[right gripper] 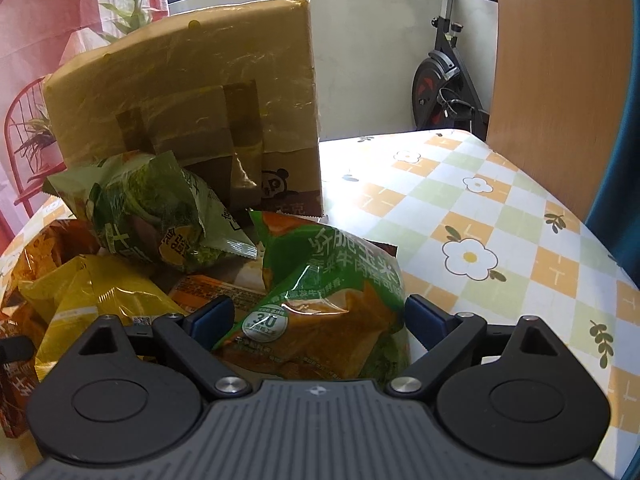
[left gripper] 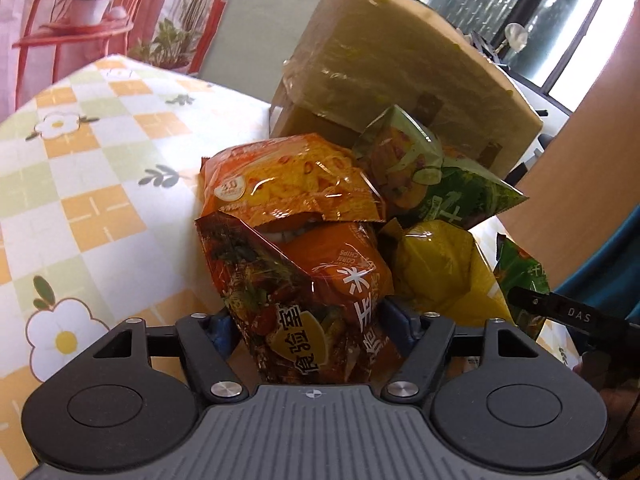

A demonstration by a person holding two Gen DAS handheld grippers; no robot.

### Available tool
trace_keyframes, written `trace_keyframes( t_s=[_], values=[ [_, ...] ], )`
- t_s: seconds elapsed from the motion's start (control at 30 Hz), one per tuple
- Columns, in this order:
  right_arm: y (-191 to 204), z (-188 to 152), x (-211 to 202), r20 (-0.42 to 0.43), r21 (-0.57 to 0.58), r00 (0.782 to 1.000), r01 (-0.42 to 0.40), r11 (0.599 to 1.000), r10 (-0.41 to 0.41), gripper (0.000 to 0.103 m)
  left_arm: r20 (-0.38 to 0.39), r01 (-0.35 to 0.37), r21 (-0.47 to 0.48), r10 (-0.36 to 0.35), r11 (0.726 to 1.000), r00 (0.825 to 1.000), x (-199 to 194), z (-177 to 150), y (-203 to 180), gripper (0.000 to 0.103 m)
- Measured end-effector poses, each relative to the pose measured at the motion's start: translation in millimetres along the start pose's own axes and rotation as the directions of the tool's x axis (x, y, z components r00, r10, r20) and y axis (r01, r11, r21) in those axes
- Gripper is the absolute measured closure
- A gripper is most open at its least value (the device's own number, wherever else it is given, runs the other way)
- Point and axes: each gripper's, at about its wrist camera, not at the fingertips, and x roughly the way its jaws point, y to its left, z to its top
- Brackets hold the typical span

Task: Organize snacks
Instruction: 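Lower both tools toward the snack pile, left to orange bag, right to green bag, then close left tool on orange snack bag while right tool closes on green snack bag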

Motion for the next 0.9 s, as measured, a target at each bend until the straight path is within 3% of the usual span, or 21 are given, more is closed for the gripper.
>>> trace_keyframes(
  t_s=[0.4,0.43,0.47,0.73,0.8,0.9],
  values=[
    [12,-9,-2,-0.014,-0.094,0.999,0.044,0.995,-0.046,0.011,0.024,0.006,0.0,-0.006,1.0,1.0,-12,-1,-1,0.035],
    [12,-9,-3,-0.013,-0.102,0.999,0.046,0.994,-0.048,0.015,0.025,0.008,0.001,-0.008,1.0,1.0,-13,-1,0,0.035],
    [11,-10,-5,0.0,-0.104,0.999,0.053,0.993,-0.053,0.026,0.026,0.008,-0.001,-0.008,1.0,1.0,-14,-1,0,0.036],
    [-4,-5,-29,0.039,-0.042,0.999,0.019,0.999,-0.017,0.036,0.044,0.035,-0.018,-0.034,0.999,0.998,-24,-2,-1,0.038],
    [-4,-6,-34,0.045,-0.043,0.999,0.015,0.999,-0.013,0.05,0.056,0.042,-0.023,-0.041,0.999,0.998,-29,-2,-1,0.038],
    [-2,-6,-40,0.04,-0.039,0.999,0.001,0.999,0.0,0.05,0.076,0.055,-0.03,-0.052,0.998,0.996,-37,-2,0,0.04]
  ],
)
